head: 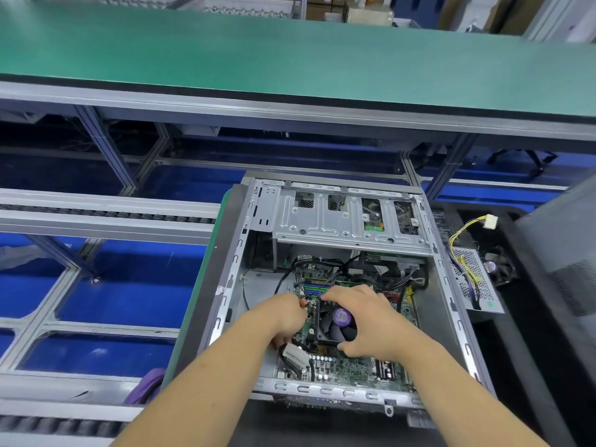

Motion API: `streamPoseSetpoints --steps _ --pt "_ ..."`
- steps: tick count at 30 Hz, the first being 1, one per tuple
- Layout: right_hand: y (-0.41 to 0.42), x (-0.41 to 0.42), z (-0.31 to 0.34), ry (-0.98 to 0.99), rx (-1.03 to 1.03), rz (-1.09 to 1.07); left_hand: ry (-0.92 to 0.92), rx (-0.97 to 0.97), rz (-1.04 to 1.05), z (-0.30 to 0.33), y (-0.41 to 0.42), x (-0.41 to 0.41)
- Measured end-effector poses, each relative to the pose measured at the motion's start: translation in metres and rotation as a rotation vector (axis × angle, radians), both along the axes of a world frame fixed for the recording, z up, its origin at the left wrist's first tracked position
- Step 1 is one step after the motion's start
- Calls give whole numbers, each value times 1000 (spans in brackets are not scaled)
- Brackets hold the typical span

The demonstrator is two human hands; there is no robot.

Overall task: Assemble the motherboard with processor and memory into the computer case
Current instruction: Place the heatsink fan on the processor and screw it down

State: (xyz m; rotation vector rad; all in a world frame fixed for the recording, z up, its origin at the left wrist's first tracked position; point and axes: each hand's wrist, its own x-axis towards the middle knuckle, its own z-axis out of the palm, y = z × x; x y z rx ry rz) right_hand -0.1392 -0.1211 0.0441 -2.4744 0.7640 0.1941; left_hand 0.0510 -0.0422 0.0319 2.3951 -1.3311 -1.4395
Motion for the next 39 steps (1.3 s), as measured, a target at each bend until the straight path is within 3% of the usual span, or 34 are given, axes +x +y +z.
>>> streamPoseSetpoints --steps 8,14,21,26,28,34,39 --pt "1 2 0 38 -37 22 -283 92 -242 3 1 3" --pt "0 2 -1 32 -41 36 -183 123 -294 -1 -2 5" --pt "0 1 0 -7 4 16 -425 126 -417 4 4 -2" --pt "-2 1 1 -27 19 -22 -258 50 -169 2 2 6" --pt "-2 1 2 -27 20 -32 -287 21 -132 1 3 7" --pt "-1 1 1 37 -26 23 -510 117 -344 2 8 8" --pt "0 2 -1 24 -9 46 -507 182 -449 4 11 9"
